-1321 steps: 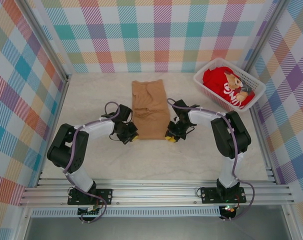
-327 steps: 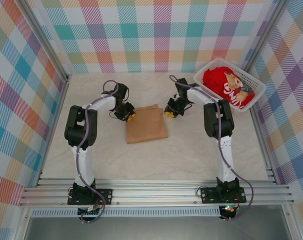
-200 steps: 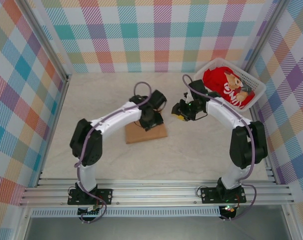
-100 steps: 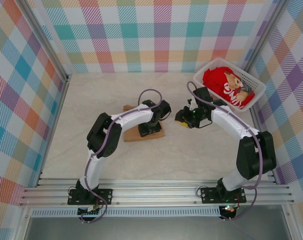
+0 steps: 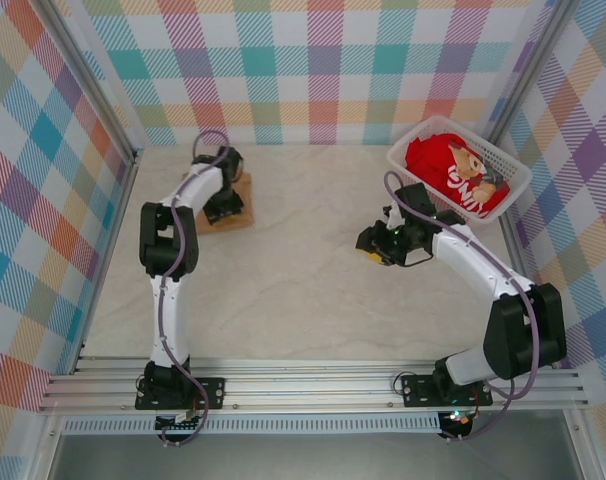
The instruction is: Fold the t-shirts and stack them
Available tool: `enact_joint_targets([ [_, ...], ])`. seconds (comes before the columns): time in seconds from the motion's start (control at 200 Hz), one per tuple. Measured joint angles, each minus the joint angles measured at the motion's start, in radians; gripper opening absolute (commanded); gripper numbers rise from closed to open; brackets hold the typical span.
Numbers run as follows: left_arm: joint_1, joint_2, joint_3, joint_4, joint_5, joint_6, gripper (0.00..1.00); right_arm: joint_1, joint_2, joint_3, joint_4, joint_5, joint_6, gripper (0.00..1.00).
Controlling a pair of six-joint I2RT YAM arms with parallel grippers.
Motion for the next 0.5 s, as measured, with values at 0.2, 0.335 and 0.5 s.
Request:
enact_joint_targets([
  [0.2,0.154,0.116,0.189,0.010,0.008,0.156,0.42,0.000,-0.031,0.000,-0.028,0.003,0.011,0.39],
  [0.335,0.176,0.166,0.267,0.016,0.003,0.215,0.43,0.000,-0.045,0.000,-0.061,0.010,0.011,0.39],
  [0.5,0.172,0.196,0.310,0.028,-0.015,0.259,0.44,0.000,-0.046,0.004,-0.099,0.011,0.010,0.39],
])
